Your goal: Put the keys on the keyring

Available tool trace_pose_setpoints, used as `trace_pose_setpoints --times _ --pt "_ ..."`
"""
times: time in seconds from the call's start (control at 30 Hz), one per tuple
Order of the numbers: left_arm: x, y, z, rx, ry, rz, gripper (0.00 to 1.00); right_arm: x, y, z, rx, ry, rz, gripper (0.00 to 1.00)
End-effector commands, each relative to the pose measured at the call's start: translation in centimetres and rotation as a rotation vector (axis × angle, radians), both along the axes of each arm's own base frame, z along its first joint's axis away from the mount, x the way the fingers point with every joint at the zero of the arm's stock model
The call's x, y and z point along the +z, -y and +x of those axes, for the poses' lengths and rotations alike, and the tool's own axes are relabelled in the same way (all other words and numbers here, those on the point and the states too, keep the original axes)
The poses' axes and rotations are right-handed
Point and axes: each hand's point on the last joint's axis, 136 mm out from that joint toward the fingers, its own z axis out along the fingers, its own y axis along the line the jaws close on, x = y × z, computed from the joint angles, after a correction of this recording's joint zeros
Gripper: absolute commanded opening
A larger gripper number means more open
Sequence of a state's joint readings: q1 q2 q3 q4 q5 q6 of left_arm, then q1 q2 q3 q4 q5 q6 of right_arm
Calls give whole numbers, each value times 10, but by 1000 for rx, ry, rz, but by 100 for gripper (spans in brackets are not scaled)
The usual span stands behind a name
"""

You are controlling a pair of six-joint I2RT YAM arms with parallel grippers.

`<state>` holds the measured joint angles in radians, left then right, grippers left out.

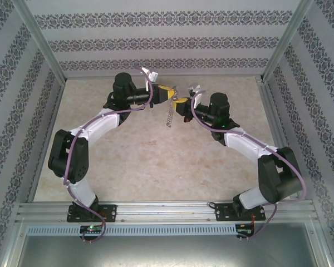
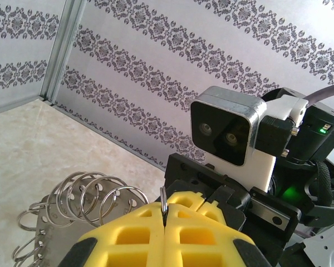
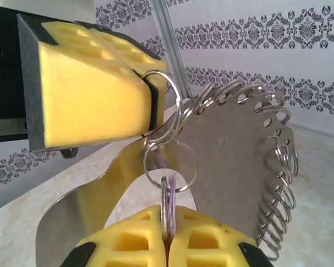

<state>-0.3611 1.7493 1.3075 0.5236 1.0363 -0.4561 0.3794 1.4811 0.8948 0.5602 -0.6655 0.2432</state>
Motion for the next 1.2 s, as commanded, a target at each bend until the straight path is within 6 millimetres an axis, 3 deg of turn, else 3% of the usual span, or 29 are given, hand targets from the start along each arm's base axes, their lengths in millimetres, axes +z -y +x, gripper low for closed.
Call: trace_pose_setpoints --times 0.0,0.2,0.5,0.93,1.17 --pt "42 2 -9 -15 126 -58 0 18 -8 -17 67 52 5 0" --pt "49 -1 -6 17 145 -90 0 14 -12 -22 88 31 -12 0" --pt "49 -2 -8 20 140 -119 0 11 -24 -13 109 9 -10 0" --pt "40 -2 -7 24 144 -98 0 15 0 -9 14 -32 -38 0" --pt "39 -1 -7 20 146 -95 0 15 1 -11 15 -40 -54 0"
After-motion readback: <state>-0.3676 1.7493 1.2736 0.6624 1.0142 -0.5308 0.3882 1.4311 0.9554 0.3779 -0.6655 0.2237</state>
